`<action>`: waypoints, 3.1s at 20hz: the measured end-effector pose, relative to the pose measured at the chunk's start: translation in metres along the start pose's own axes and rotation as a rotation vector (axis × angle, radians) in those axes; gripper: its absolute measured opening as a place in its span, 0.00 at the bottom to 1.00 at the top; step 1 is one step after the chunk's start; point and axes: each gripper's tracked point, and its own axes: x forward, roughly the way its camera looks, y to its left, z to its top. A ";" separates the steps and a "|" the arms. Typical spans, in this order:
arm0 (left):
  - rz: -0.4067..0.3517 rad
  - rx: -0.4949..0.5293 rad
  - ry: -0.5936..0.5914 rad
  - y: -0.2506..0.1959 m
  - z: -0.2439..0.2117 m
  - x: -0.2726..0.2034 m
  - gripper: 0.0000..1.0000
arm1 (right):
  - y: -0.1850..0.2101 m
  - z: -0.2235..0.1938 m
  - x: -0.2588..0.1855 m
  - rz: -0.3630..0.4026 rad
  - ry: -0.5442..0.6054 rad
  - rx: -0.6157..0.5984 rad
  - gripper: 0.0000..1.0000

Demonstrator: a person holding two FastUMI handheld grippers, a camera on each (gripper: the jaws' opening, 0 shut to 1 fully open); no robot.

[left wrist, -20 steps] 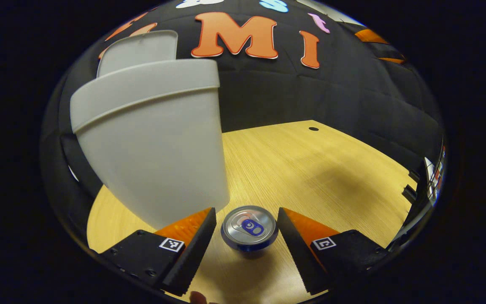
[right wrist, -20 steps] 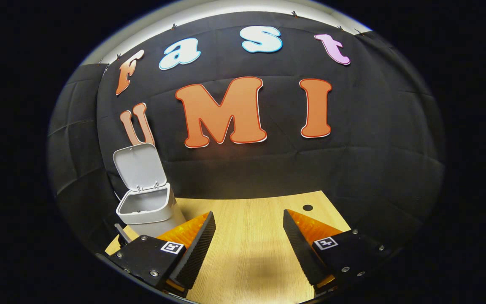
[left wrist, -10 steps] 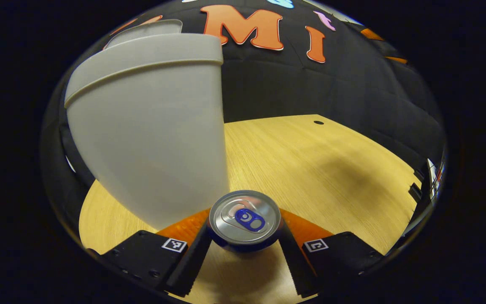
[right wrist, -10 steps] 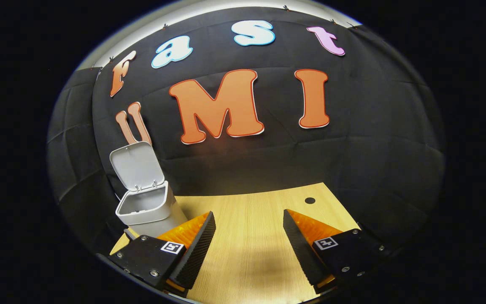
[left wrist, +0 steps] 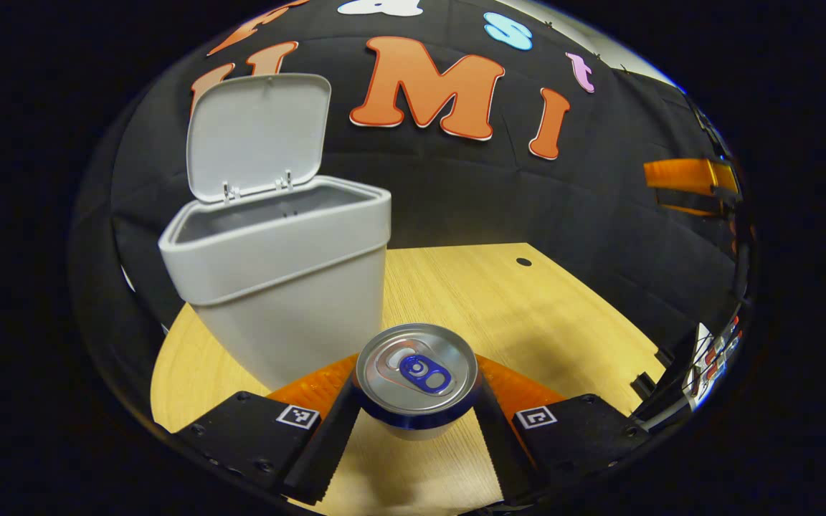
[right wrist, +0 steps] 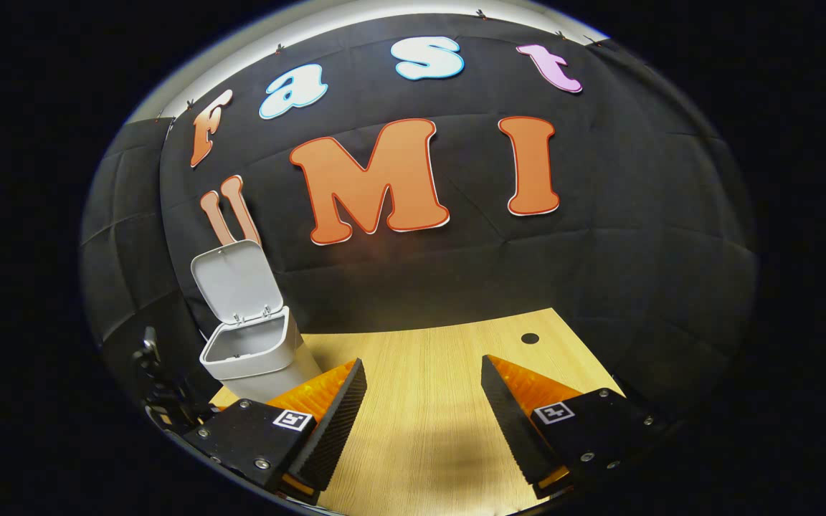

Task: Press the lid of the desktop garbage bin to open it, pick up the crumpled paper on the desktop and throw it into the bin, then pick up the pop can on the desktop and drop it into the bin, and finally close the garbage bin lid.

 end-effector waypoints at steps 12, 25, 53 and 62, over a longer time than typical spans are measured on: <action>0.038 -0.003 -0.127 0.027 0.136 -0.075 0.84 | 0.006 0.014 0.007 0.057 -0.043 0.046 0.96; 0.157 0.044 -0.231 0.117 0.234 -0.021 0.82 | -0.014 0.026 0.006 0.018 -0.074 0.062 0.96; 0.217 -0.032 -0.247 0.143 0.231 -0.006 0.95 | 0.004 0.015 0.024 0.041 -0.024 0.024 0.96; 0.284 -0.027 -0.355 0.176 0.293 -0.067 0.94 | 0.022 0.019 0.027 0.088 -0.034 0.023 0.96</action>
